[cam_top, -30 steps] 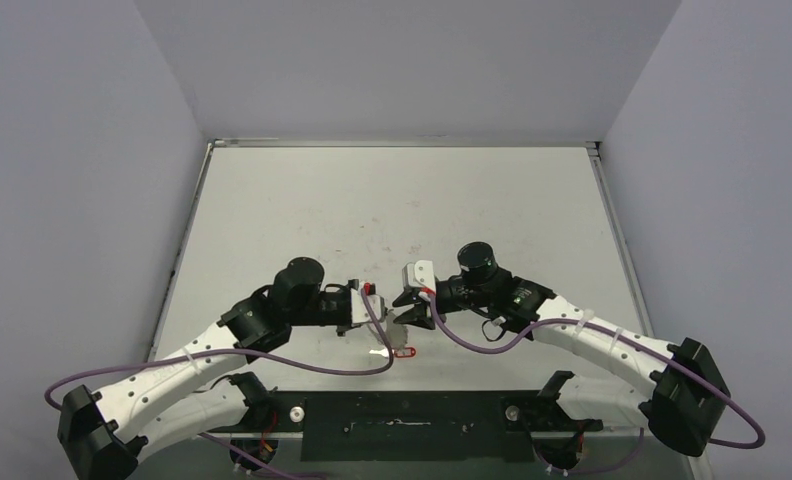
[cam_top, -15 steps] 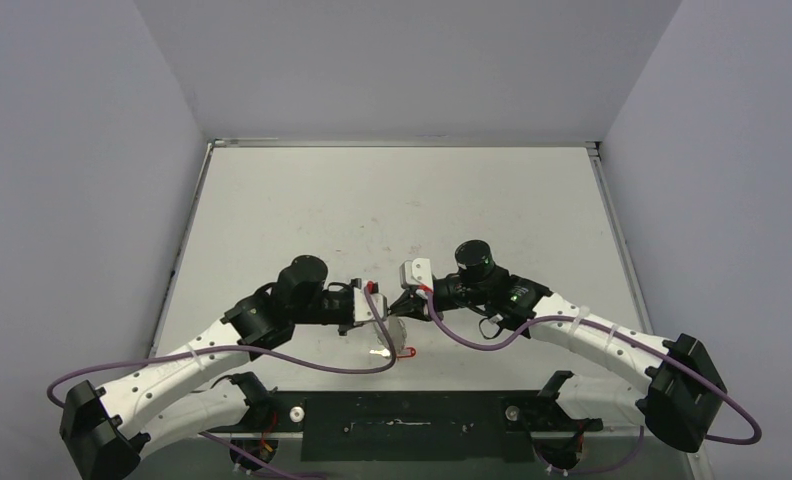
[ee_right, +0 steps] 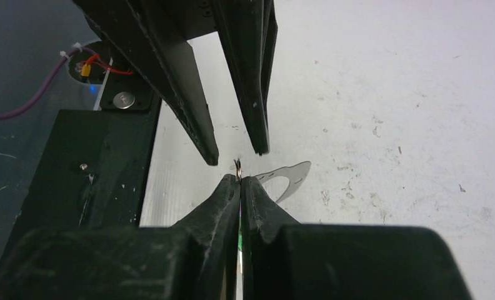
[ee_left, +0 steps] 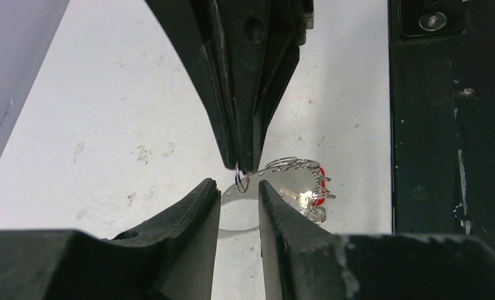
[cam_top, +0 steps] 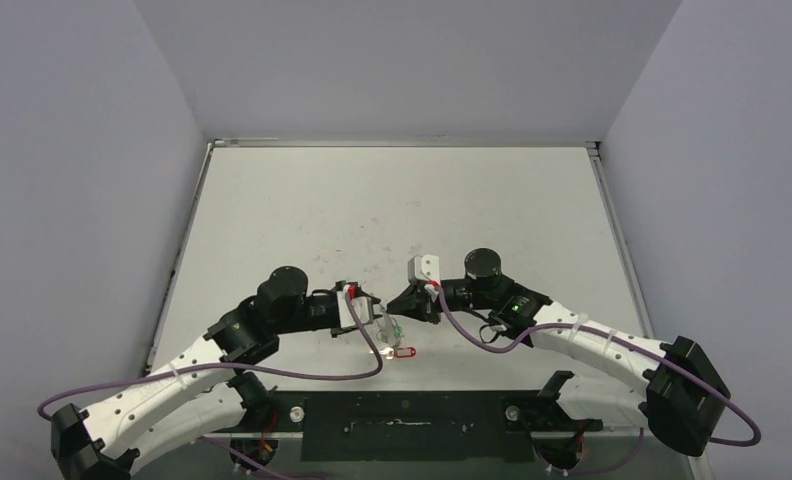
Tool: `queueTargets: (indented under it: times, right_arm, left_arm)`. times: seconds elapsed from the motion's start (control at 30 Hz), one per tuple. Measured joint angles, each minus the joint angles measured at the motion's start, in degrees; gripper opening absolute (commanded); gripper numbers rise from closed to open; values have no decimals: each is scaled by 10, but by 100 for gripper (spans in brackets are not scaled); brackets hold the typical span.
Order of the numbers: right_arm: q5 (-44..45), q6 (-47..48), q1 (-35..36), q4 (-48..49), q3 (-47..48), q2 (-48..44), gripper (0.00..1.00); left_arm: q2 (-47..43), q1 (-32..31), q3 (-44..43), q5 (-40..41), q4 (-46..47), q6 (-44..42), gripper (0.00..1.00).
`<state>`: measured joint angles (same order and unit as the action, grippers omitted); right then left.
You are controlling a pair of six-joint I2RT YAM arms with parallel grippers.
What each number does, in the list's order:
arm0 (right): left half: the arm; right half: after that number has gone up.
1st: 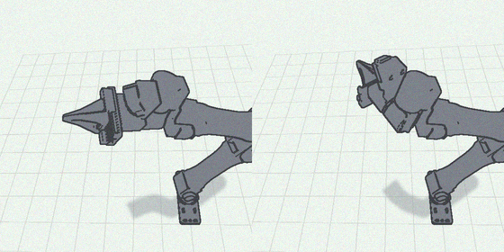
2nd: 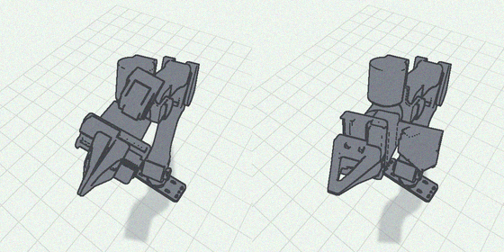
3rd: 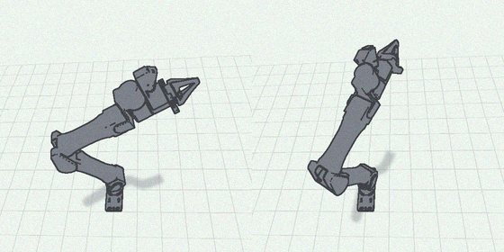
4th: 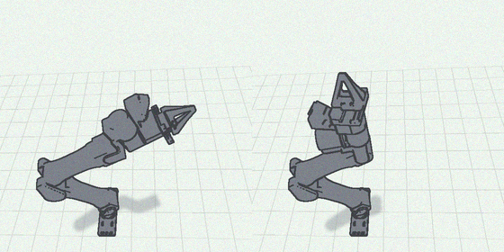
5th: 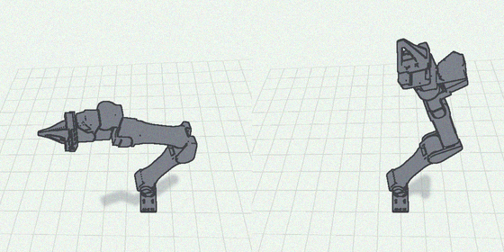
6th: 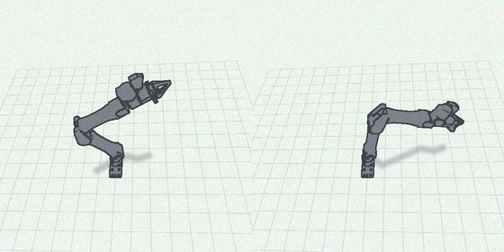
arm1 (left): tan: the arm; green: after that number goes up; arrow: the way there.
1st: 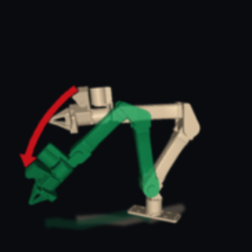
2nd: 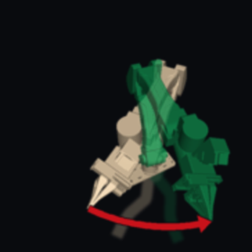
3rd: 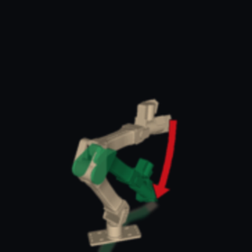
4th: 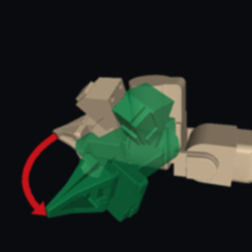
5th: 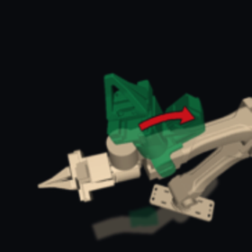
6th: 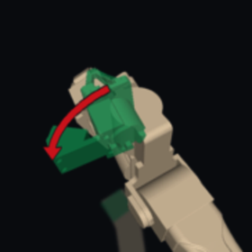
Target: Put the keys on the keyring
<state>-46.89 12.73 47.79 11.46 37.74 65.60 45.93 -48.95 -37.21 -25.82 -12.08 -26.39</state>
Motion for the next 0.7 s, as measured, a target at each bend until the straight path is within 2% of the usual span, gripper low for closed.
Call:
queueTargets:
  times: [0.17,0.33,0.63,0.7]
  right_arm:
    - [6,-70,1,104,-54,-4,0]
    - [11,-122,3,184,-81,-4,0]
    - [11,-156,3,232,-85,-4,0]
    - [11,-159,3,236,-85,-4,0]
  left_arm:
    - [-75,0,83,25,64,37,29]
    - [-112,0,164,43,149,85,29]
    - [-114,0,216,43,305,149,28]
    - [-109,0,217,42,328,156,24]
